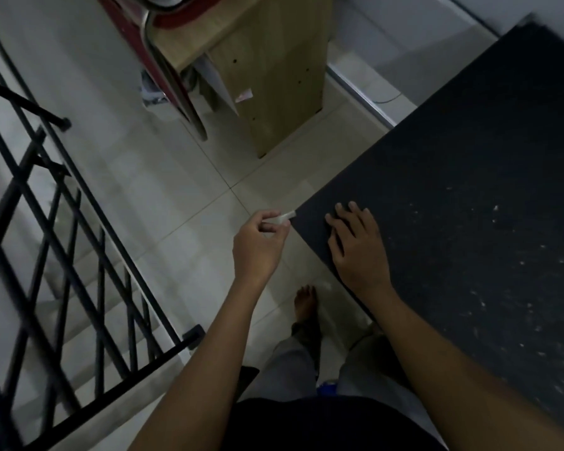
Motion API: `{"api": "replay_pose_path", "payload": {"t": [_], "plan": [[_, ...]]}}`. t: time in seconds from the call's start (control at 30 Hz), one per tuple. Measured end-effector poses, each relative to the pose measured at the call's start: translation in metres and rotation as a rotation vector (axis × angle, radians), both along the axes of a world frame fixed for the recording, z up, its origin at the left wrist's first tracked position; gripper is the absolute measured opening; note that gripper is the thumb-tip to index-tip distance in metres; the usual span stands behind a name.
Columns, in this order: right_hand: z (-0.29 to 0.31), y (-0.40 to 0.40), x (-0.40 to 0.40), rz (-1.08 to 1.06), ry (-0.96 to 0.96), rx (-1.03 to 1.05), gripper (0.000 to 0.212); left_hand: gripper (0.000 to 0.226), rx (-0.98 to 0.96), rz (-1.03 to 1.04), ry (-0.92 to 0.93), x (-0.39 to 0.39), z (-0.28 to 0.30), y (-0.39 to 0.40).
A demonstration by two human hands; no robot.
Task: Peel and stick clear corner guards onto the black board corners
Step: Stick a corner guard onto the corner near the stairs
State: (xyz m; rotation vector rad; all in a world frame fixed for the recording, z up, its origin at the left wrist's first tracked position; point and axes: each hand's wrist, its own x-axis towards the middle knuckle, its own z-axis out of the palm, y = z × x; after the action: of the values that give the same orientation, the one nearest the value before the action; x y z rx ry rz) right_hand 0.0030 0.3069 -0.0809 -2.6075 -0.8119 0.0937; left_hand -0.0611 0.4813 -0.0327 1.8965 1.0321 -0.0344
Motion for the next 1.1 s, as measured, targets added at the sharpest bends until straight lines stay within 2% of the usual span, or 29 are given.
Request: {"api": "replay_pose_path", "payload": {"t": [0.37,0.77,0.83,0.9,1.0,1.1], "plan": [[-0.006,0.001,0.002,-0.023,-0.026,0.042,0.037,0.03,-0.029,-0.046,0.015,0.01,-0.009,-0.003],[-0.006,0.002,0.001,-0.017,-0.037,0.042,0.038,0.02,0.023,-0.106,-0.042,0.015,-0.016,-0.01],[-0.005,0.002,0.001,-0.016,-0.038,0.03,0.038,0.02,0.073,-0.175,-0.019,0.015,-0.015,-0.007],[-0.006,0.002,0.001,-0.014,-0.042,0.024,0.038,0.021,0.204,-0.314,0.016,0.019,-0.013,0.0],[-0.004,0.002,0.0,-0.004,-0.044,0.013,0.038,0.028,0.375,-0.511,0.148,0.03,-0.005,0.012],[-0.002,0.003,0.0,-0.008,-0.035,-0.001,0.039,0.032,0.418,-0.609,0.244,0.046,0.003,0.019]]}}
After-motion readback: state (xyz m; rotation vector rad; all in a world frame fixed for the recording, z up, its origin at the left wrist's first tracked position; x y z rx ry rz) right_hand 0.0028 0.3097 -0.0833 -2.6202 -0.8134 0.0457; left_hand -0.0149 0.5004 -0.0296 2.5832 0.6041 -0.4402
